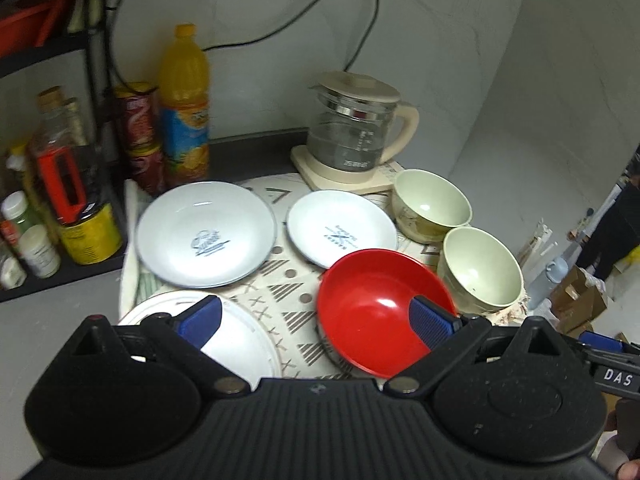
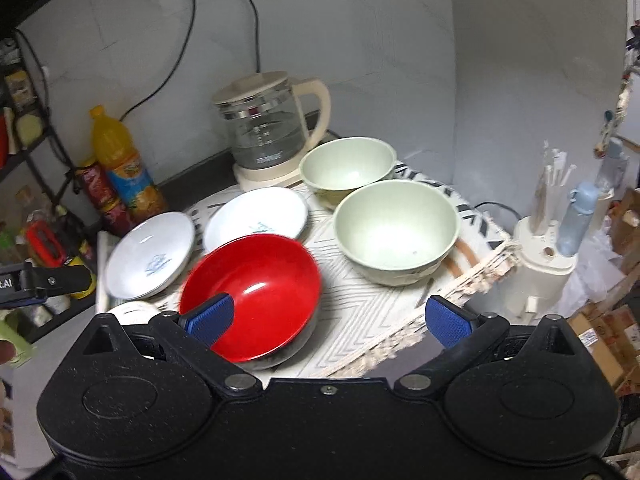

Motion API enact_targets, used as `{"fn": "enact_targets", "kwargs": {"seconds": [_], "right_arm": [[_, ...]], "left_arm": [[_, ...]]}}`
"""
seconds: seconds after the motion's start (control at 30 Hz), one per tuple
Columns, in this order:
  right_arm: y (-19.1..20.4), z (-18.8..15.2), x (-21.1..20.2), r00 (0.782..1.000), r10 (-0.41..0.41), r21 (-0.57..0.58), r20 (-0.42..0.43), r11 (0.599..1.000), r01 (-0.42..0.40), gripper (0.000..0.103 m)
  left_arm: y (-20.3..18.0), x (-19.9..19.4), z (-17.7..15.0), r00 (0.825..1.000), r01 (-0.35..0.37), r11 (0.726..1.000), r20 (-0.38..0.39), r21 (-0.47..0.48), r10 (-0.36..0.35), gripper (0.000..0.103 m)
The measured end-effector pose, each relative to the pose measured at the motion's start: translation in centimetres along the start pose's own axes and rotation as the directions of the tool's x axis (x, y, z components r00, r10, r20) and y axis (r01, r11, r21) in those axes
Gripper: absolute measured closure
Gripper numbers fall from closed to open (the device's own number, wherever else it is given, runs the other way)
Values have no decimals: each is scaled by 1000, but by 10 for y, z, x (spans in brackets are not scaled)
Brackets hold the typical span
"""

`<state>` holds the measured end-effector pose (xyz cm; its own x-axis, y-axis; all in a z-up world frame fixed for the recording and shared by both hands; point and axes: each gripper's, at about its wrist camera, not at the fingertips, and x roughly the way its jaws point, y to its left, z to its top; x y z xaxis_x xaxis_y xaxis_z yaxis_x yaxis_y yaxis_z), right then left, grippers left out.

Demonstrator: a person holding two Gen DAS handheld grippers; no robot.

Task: Organize plates and bowls
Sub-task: 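Move both tools toward the large pale green bowl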

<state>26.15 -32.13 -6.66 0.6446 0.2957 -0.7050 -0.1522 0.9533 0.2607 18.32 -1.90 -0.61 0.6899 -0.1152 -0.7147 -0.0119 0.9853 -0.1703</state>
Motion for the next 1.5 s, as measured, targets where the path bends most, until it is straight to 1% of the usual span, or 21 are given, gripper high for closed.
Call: {"fn": "enact_targets", "kwargs": {"seconds": [0.03,0.07,0.13,0.2,0.33,0.43,0.63,0.7,0.73,0.83,0.93,1.1,1.2,1.3,1.37,1.5], "right_arm": [[0,1,1,1000,-6,-3,5,1000,6,2],[0,1,2,1000,-8,-4,4,1000,8,5],[-2,4,6,1000,2,10,-19,1000,-2,10],[-4,6,9,999,-2,25,-33,1000,3,11],[-7,10,14,999,-30,38,-38,999,32,11],[-15,14,20,997,-61,70,-45,996,64,10],[-38,22,33,996,-66,136,-63,988,74,9],[-45,25,39,995,-71,145,-66,986,80,8],[-49,28,43,995,-74,149,-69,985,84,5],[-61,37,57,994,-76,167,-74,982,88,0],[-74,46,70,994,-71,164,-83,983,84,0],[-98,60,96,991,-60,180,-121,980,81,1],[-107,65,113,986,-71,138,-152,986,92,6],[-116,68,131,982,-50,115,-183,991,71,13],[-121,68,142,977,-27,104,-210,993,50,20],[-127,69,159,966,-6,84,-257,996,28,23]], "left_arm": [[-1,4,2,1000,16,1000,-7,6,-16,4],[-3,8,5,999,32,999,-10,19,-31,4],[-8,15,8,999,47,998,-16,46,-47,4],[-13,23,11,998,61,997,-31,57,-59,4],[-23,34,17,994,98,993,-48,71,-95,4],[-31,45,21,992,115,990,-68,81,-110,4],[-50,66,32,987,147,985,-85,96,-139,4],[-58,74,36,984,163,982,-92,91,-155,4],[-62,78,38,982,170,981,-93,92,-162,4],[-77,93,43,982,172,980,-101,102,-162,4],[-91,109,50,981,172,980,-109,99,-161,4],[-112,138,57,978,169,982,-138,86,-156,4],[-119,161,58,971,180,981,-175,70,-165,4],[-126,182,58,968,164,985,-203,58,-149,4],[-130,194,58,966,167,985,-209,50,-153,5],[-138,214,57,962,161,986,-232,41,-148,11]]}}
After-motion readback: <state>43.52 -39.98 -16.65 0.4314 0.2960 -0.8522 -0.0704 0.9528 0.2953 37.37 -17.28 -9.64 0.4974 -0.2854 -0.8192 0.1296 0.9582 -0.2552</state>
